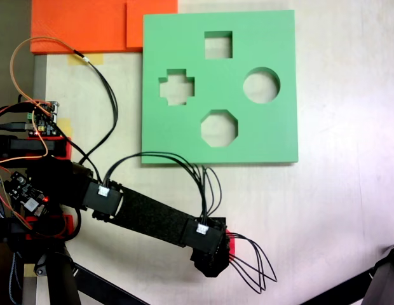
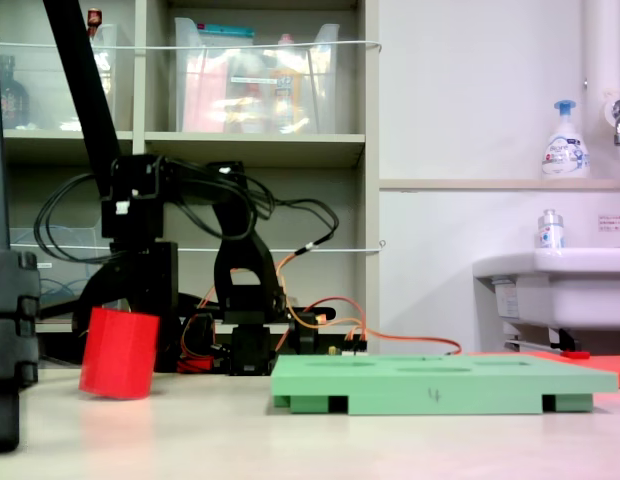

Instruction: Put the octagonal pillar block into the corresponding hole

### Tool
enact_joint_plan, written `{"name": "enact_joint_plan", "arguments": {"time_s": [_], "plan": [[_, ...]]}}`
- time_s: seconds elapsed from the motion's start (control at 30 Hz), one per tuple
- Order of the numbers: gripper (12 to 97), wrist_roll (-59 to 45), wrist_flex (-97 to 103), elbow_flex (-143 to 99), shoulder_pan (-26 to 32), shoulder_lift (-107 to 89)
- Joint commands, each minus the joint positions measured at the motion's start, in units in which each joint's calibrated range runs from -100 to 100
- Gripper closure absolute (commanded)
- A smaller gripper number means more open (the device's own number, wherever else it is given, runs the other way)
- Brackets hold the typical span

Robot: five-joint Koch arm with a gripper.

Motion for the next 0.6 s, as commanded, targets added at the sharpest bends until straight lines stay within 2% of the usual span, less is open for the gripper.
{"name": "enact_joint_plan", "arguments": {"time_s": [0.0, 0.27, 0.57], "plan": [[77.6, -0.1, -3.1, 0.1, -0.3, 0.1], [77.5, 2.7, -3.1, 0.1, 0.7, -12.4], [77.6, 9.4, -3.1, 0.0, 8.1, -32.9]]}}
